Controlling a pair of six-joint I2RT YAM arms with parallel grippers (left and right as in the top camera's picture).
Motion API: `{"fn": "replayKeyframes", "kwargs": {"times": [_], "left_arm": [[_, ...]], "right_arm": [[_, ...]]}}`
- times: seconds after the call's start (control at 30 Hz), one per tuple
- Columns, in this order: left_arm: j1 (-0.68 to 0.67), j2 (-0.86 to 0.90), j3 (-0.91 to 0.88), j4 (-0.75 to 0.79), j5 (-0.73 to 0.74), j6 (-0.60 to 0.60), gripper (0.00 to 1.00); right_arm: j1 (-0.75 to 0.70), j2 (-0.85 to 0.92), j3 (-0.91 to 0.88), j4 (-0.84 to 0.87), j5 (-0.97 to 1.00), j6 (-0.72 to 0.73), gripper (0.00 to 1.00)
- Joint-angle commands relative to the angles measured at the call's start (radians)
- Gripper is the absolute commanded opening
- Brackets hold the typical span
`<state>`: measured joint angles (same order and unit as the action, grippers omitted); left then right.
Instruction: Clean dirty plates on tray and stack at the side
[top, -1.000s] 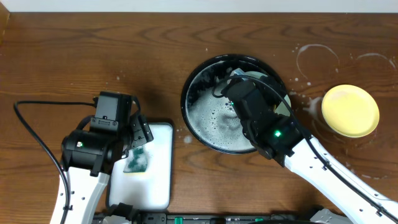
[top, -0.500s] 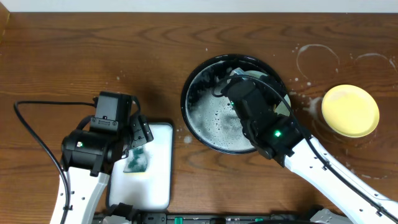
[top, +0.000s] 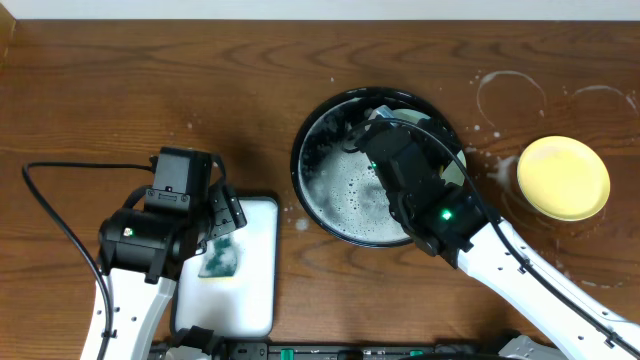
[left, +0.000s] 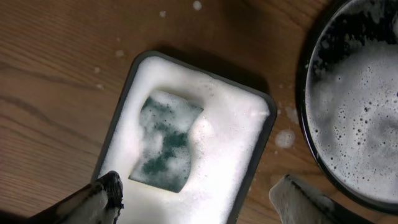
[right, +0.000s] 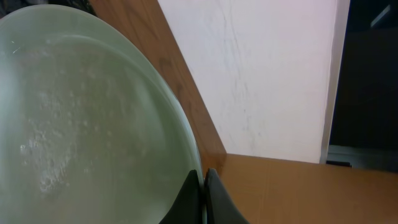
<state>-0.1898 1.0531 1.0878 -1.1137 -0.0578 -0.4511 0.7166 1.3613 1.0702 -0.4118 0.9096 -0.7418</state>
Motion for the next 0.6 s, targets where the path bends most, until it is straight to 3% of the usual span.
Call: {"fn": "replayKeyframes", "kwargs": {"times": [0.0,0.57], "left_arm": [[0.005,-0.001,0.016,0.001,-0.002,0.002,0.82],[0.005,-0.001,0.016,0.001,-0.002,0.002,0.82]], "right_arm": [[0.012,0.000,0.010,0.004,0.026,-0.002,0.01],[0.012,0.000,0.010,0.012,0.078,-0.058,0.01]]}}
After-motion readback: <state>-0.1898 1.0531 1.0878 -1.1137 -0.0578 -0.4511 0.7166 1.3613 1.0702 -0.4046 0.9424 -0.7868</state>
